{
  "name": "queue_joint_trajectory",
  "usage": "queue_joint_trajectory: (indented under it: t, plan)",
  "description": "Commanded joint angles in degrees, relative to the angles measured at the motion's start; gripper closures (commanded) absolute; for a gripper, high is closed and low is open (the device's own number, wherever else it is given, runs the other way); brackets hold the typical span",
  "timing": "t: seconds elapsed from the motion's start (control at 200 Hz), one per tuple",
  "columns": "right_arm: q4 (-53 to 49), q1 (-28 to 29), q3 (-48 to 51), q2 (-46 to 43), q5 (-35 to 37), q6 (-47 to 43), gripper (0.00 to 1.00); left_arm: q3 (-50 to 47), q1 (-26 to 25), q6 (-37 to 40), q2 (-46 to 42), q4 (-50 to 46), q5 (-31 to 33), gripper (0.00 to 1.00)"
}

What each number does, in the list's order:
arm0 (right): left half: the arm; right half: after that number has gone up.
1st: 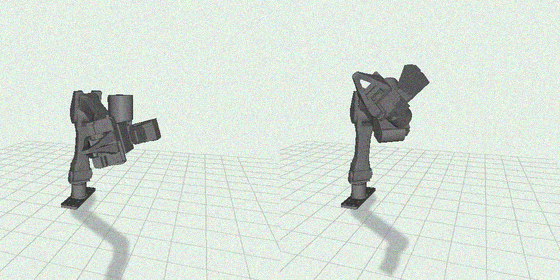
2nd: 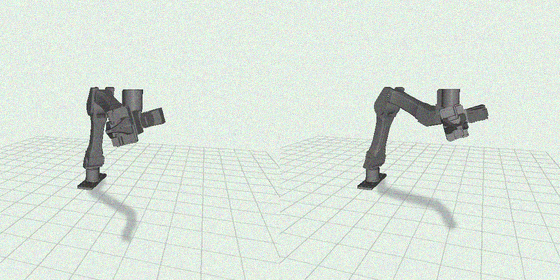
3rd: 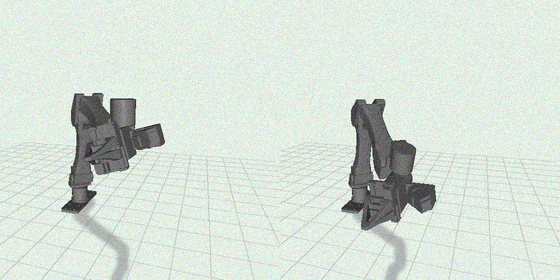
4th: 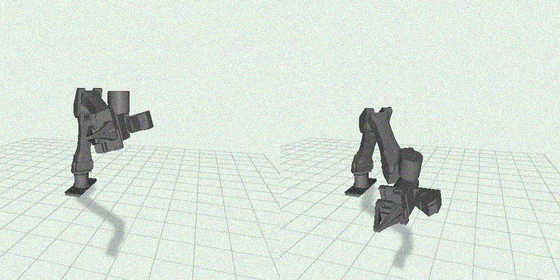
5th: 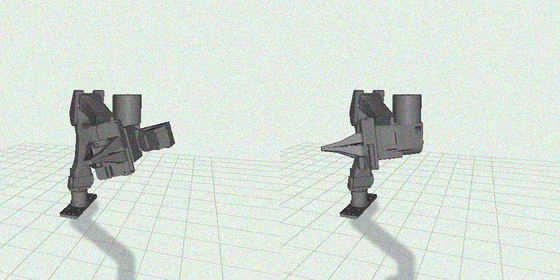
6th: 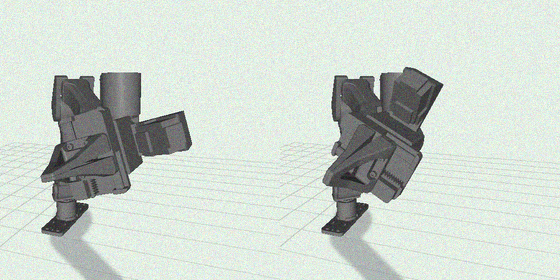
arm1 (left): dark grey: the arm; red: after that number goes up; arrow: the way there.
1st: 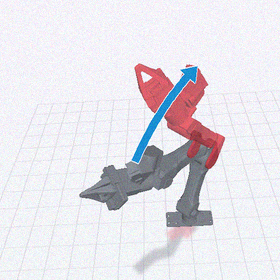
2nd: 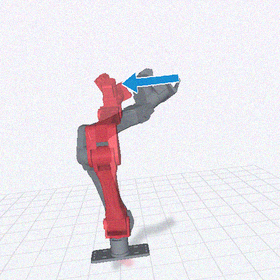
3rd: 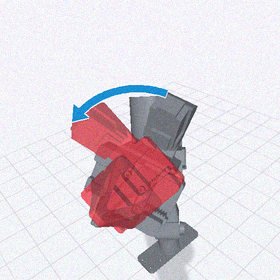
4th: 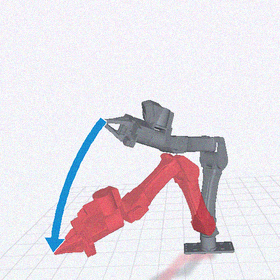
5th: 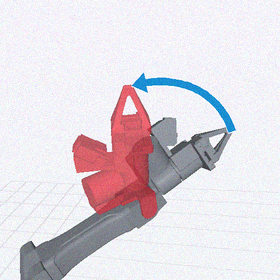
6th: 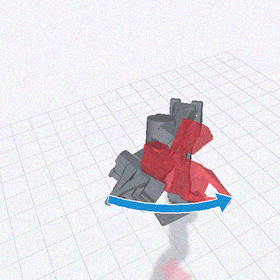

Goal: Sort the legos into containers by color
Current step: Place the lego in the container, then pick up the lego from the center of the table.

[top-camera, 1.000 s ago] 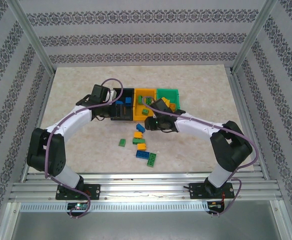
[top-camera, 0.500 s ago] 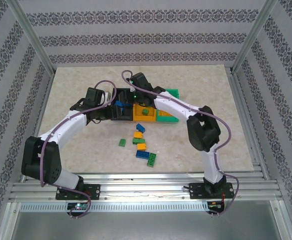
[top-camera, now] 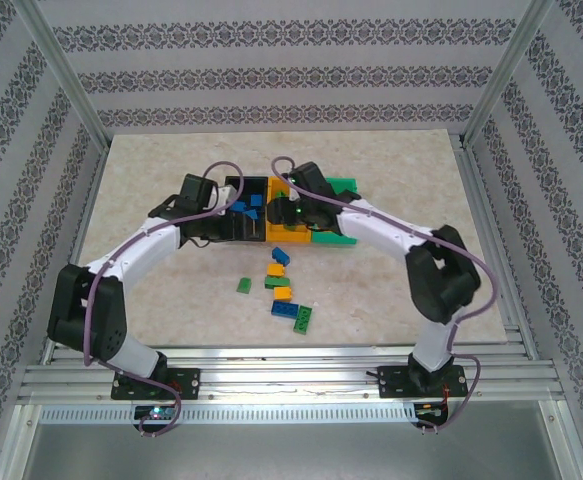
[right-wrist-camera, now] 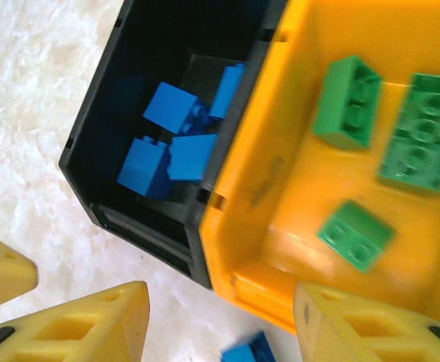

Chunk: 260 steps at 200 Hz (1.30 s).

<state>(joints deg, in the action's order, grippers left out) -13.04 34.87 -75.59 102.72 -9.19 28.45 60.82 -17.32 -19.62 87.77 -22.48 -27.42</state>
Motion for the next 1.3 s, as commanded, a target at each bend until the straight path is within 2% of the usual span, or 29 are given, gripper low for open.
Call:
queue_joint_trajectory:
  t: [0.0,0.2,0.35,0.535,0.844,1.044,1.179,1.294]
  plan:
    - [3.88,-1.85,5.56,-4.79,2.14,1.23,0.47,2.55,-4.2,5.55,2.18,-2.34,-0.96,0.4]
    - [5.08,-4.66,13.27,-10.04,3.02,2.5,0.47,8.05,-11.09,10.7,7.82,-7.5,6.14,0.38]
    - [5.91,-5.82,18.0,-13.79,4.43,3.28,0.46,12.7,-13.84,14.08,12.22,-10.95,10.21,0.38]
    - [8.59,-7.51,23.52,-18.26,4.44,5.37,0.46,17.3,-15.01,18.32,16.96,-15.27,13.39,0.38]
    - [8.42,-9.77,27.75,-23.8,6.02,5.72,0.46,21.94,-18.01,19.8,23.79,-18.24,17.06,0.34]
    - [8.08,-10.35,28.64,-24.88,6.37,5.7,0.46,23.66,-18.11,20.13,25.81,-19.02,16.85,0.33]
    - [8.46,-10.42,29.03,-25.55,6.6,5.93,0.46,23.42,-18.45,20.58,26.67,-19.77,20.27,0.33]
    - [8.59,-10.53,29.11,-25.33,6.42,5.92,0.46,23.1,-18.53,20.64,27.02,-19.25,20.42,0.33]
